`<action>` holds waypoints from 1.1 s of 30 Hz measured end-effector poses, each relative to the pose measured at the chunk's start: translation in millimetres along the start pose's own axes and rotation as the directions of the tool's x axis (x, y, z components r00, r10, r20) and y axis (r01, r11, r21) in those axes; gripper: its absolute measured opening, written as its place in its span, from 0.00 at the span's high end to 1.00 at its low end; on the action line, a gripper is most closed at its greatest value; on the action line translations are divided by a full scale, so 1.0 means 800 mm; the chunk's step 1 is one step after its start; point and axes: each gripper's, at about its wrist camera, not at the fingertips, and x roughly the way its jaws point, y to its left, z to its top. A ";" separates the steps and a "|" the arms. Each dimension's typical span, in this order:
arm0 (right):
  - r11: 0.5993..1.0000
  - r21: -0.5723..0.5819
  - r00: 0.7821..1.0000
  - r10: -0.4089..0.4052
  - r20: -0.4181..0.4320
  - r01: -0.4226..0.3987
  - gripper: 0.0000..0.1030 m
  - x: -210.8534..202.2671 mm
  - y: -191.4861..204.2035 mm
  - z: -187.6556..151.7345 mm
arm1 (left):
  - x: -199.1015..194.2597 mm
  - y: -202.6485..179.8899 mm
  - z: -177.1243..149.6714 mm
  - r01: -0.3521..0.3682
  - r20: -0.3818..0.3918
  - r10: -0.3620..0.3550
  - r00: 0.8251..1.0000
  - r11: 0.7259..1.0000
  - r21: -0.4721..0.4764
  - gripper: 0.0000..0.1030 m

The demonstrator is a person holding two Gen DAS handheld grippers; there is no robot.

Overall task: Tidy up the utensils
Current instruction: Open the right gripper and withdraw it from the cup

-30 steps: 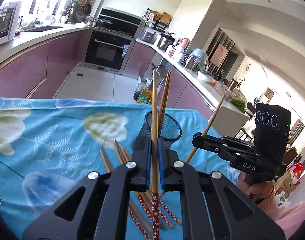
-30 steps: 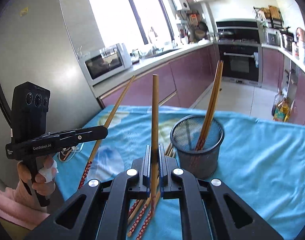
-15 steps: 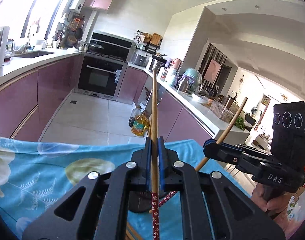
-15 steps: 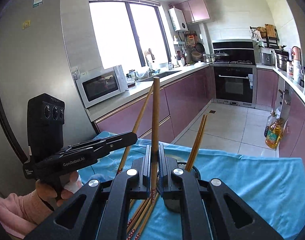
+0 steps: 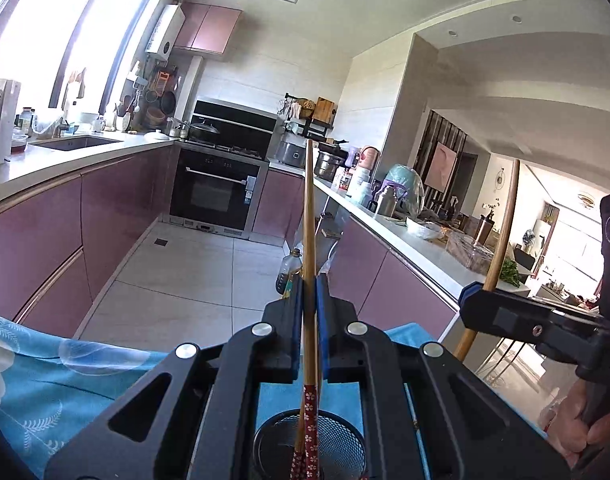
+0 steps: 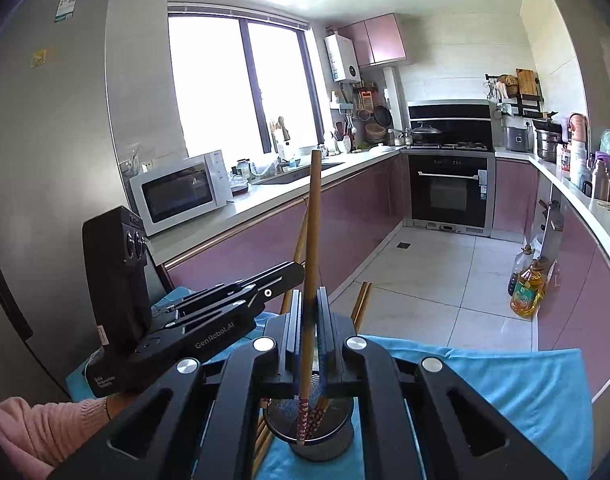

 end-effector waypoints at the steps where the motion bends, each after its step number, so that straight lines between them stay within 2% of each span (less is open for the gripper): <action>1: 1.000 0.001 1.000 -0.001 0.003 0.001 0.94 0.000 0.001 0.000 | 0.006 0.001 -0.004 -0.007 -0.005 0.007 1.000 1.000 0.007 0.93; 7: 1.000 0.018 1.000 -0.004 0.006 0.004 0.94 0.008 -0.005 0.000 | 0.030 0.006 -0.037 -0.056 -0.058 0.058 0.997 0.998 0.029 0.93; 12: 0.998 0.055 1.000 0.004 0.021 -0.005 0.94 0.014 -0.014 0.002 | 0.042 0.019 -0.050 -0.067 -0.079 0.069 0.995 0.997 0.028 0.93; 19: 0.997 0.076 0.999 0.004 0.054 -0.008 0.95 0.020 -0.017 0.006 | 0.021 0.022 -0.056 -0.061 -0.090 0.066 0.994 0.996 0.062 0.93; 24: 0.995 0.096 0.997 0.007 -0.081 0.001 0.94 0.055 -0.024 -0.020 | 0.012 0.025 -0.064 -0.055 -0.138 0.066 0.988 0.996 0.076 0.93; 28: 0.994 0.112 0.977 0.020 -0.212 0.004 0.94 0.082 -0.026 -0.037 | 0.016 0.031 -0.073 -0.034 -0.200 0.048 0.979 0.997 0.075 0.93; 31: 0.992 0.119 0.968 -0.005 -0.251 0.036 0.92 0.094 -0.031 -0.045 | 0.021 0.033 -0.077 -0.039 -0.220 0.053 0.974 0.997 0.067 0.92; 33: 0.991 0.126 0.966 -0.017 -0.258 0.052 0.91 0.099 -0.032 -0.047 | 0.021 0.038 -0.079 -0.038 -0.231 0.050 0.972 0.998 0.054 0.86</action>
